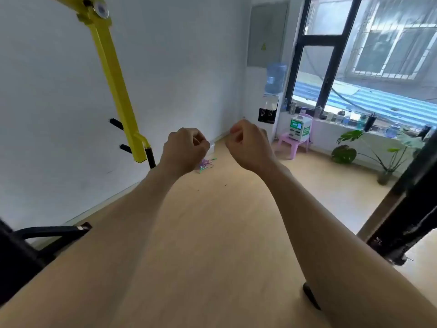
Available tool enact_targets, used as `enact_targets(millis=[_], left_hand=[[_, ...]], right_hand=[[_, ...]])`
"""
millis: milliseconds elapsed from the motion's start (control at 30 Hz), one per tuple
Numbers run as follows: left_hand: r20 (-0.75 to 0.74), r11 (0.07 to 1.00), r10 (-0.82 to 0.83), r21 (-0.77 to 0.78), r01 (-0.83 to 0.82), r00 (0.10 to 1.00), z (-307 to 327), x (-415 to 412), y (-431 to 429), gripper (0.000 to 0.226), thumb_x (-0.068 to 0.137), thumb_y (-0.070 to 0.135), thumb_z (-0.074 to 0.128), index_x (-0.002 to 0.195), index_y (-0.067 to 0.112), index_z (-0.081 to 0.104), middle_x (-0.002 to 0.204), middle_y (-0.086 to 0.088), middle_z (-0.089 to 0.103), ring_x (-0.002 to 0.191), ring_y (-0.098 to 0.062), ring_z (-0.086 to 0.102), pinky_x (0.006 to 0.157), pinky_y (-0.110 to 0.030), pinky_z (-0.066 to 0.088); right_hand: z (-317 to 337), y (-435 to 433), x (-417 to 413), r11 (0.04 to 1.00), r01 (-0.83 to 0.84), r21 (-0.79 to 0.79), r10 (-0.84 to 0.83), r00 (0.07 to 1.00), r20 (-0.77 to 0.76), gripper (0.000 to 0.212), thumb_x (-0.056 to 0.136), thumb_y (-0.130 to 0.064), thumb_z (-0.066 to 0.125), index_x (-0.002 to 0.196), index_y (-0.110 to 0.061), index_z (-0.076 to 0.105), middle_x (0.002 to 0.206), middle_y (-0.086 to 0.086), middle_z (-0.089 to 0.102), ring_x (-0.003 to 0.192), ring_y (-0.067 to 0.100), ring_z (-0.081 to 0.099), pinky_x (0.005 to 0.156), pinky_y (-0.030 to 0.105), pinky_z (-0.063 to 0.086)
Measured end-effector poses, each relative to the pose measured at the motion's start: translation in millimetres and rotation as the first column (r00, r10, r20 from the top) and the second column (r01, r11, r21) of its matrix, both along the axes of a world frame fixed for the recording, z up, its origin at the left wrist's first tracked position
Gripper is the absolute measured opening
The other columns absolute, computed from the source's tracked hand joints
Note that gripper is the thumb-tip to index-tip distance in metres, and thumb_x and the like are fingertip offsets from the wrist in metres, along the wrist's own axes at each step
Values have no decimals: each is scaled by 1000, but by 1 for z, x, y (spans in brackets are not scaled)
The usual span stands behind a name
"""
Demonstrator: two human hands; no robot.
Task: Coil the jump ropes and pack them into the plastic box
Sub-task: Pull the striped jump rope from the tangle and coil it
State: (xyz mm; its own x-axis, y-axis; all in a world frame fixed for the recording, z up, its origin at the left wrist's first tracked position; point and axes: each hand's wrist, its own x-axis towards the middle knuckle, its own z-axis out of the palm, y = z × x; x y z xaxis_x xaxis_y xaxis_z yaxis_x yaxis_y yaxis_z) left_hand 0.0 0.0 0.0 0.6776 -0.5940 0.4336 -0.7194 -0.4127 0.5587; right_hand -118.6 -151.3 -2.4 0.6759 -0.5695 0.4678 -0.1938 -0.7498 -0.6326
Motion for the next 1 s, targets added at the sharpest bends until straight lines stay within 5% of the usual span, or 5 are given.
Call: enact_targets(millis=[300,600,733,1000], left_hand=[[-56,995,59,82,-55,997,-22,96,-138,14,83,33,58,79,27,70,74,13,70,78,-13,67,79,-39,59],[-138,968,-10,249,45,990,-48,242,-247,19,82,39,56,82,28,72,81,10,73,82,-14,69,80,-41,61],[-196,921,-104,351,169,975,-59,328,-287,15,91,29,60,85,29,74,89,7,74,90,-13,68,75,-30,55],[-269,941,-67,304,150,961,-82,477,-388,16,83,35,58,73,25,66,80,-1,70,77,-22,67,63,-30,50]], right_hand=[[-27,-148,112,1000,-27,0,26,994,-110,28,86,-27,64,114,-20,66,100,1,67,93,21,59,75,34,48],[-46,-247,256,999,-52,-14,48,984,-170,22,91,-26,61,111,-20,67,104,0,68,95,18,59,74,32,48],[-46,-289,333,998,-61,11,62,974,-216,12,89,-25,61,97,-23,70,96,-2,69,94,18,62,81,37,56],[-65,-385,467,998,-10,61,24,973,-230,15,91,-24,62,101,-19,72,91,-4,69,90,15,59,74,31,47]])
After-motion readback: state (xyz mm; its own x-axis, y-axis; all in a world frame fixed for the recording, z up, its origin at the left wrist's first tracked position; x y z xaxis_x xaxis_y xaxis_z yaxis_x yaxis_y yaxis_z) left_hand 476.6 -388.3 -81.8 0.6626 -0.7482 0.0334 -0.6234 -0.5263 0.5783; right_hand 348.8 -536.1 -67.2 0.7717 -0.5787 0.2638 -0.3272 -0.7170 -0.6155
